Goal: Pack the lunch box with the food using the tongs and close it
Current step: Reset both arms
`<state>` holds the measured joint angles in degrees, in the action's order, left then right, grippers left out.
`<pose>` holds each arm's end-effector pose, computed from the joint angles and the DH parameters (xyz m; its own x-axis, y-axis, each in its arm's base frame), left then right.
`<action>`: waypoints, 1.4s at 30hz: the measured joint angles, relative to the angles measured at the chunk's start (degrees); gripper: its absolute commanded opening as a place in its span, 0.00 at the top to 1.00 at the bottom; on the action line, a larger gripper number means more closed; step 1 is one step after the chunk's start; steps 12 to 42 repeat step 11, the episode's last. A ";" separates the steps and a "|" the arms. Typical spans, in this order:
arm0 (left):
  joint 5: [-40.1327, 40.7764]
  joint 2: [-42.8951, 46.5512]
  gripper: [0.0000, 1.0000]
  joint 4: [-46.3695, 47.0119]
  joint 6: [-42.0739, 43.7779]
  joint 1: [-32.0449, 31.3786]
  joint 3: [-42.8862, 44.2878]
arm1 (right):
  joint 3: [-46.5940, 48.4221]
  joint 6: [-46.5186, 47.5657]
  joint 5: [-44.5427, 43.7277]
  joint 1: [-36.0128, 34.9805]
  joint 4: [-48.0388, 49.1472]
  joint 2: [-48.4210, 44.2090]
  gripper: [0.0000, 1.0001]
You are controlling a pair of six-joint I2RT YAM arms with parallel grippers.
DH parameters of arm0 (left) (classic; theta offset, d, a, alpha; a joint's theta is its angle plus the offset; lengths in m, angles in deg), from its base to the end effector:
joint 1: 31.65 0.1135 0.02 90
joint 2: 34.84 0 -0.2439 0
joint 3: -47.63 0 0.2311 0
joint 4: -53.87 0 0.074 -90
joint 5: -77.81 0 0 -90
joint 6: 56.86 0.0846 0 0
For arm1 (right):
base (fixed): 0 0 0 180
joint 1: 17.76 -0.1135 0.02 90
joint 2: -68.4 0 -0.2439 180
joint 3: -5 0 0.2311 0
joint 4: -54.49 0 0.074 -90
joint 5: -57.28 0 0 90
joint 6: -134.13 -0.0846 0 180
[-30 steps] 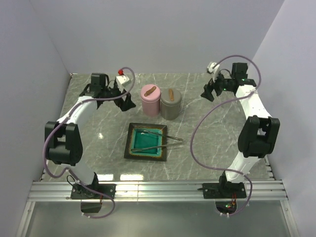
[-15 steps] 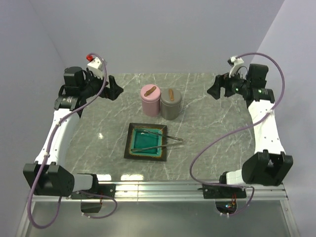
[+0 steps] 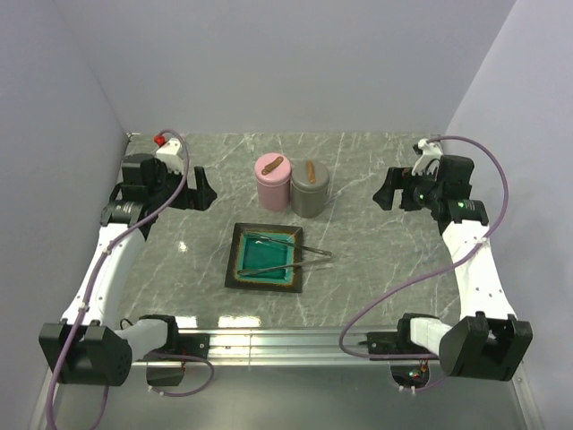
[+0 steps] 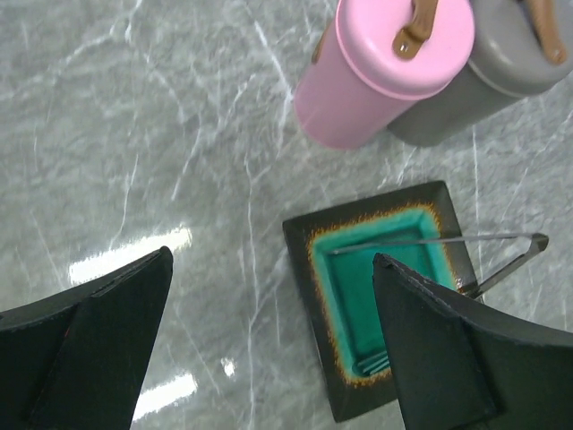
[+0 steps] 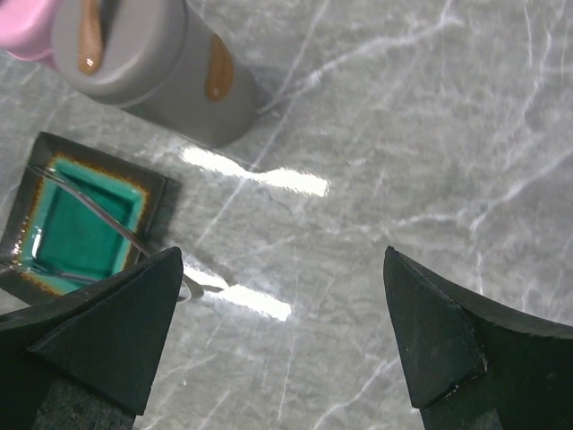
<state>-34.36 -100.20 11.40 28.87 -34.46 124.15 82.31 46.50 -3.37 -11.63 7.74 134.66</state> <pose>0.2733 -0.0454 0.3008 -0.5450 -0.0423 -0.8374 0.3277 0.9085 -0.2592 0.2715 0.0125 0.2948 -0.5672 0.0247 -0.8232 -0.3264 0.9110 0.2522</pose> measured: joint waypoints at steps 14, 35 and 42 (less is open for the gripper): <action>2.32 3.80 0.01 -0.35 0.04 0.00 -2.62 | -4.24 -1.27 -3.21 0.00 0.63 -4.94 0.00; 2.32 3.80 0.01 -0.35 0.04 0.00 -2.62 | -4.24 -1.27 -3.21 0.00 0.63 -4.94 0.00; 2.32 3.80 0.01 -0.35 0.04 0.00 -2.62 | -4.24 -1.27 -3.21 0.00 0.63 -4.94 0.00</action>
